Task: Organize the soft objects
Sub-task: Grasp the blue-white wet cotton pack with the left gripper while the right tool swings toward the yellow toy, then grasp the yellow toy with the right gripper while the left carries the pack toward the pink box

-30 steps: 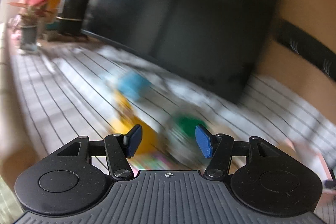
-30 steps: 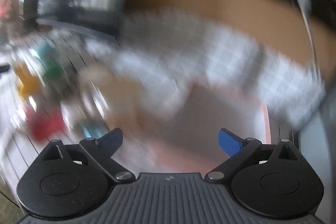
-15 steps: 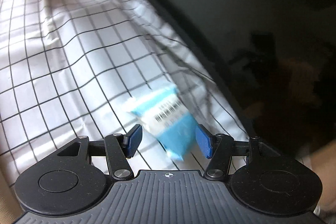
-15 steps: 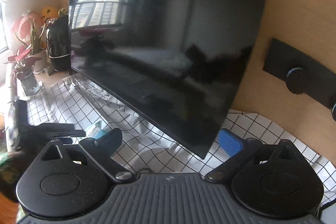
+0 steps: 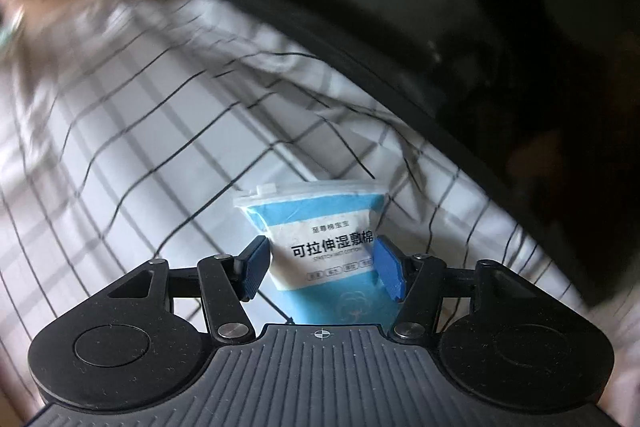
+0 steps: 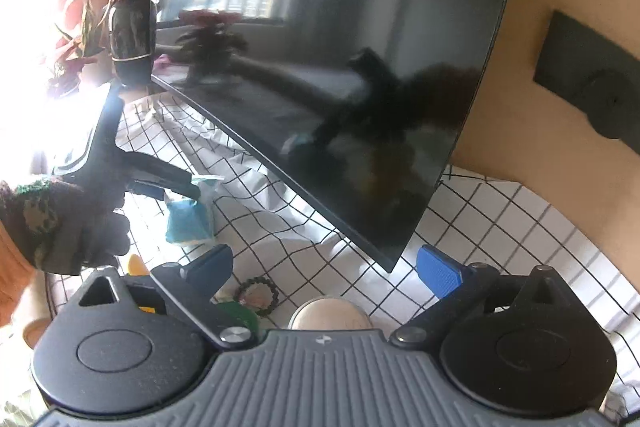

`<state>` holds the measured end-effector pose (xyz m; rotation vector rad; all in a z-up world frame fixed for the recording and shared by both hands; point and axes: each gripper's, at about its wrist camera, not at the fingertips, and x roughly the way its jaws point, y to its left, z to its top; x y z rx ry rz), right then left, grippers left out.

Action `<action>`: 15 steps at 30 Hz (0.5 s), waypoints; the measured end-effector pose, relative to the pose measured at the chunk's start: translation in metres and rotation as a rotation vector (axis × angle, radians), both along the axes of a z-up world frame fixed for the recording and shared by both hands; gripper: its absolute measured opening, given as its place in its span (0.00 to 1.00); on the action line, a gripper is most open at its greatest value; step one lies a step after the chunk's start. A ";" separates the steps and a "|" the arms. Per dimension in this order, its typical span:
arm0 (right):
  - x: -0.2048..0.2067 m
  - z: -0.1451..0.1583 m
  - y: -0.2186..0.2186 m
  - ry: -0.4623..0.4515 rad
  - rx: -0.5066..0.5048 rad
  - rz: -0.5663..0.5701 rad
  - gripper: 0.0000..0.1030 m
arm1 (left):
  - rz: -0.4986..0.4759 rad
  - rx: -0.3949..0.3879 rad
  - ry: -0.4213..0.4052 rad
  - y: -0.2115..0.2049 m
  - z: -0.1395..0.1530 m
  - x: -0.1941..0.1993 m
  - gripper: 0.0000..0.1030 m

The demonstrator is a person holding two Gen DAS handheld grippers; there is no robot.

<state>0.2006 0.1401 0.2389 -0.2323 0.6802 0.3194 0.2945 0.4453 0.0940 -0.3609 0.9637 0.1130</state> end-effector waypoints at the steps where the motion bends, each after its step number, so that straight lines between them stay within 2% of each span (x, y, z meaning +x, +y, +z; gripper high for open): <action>1: 0.002 -0.003 -0.004 -0.005 0.003 0.000 0.96 | -0.050 0.058 0.000 -0.009 0.001 0.001 0.64; 4: 0.004 -0.017 -0.020 -0.003 0.036 -0.007 0.96 | -0.131 0.184 0.021 -0.022 -0.003 0.005 0.69; 6: 0.007 -0.029 -0.027 0.026 0.059 -0.016 0.96 | -0.131 0.191 0.072 -0.022 -0.012 0.010 0.67; 9: 0.013 -0.046 -0.028 0.067 0.063 -0.023 0.96 | -0.111 0.117 0.122 -0.019 -0.028 0.018 0.69; 13: 0.012 -0.055 -0.026 0.082 0.057 -0.008 0.96 | -0.116 0.063 0.089 -0.014 -0.022 0.019 0.64; 15: 0.006 -0.056 -0.020 0.079 0.062 0.016 0.96 | -0.132 -0.009 0.079 -0.010 -0.017 0.014 0.62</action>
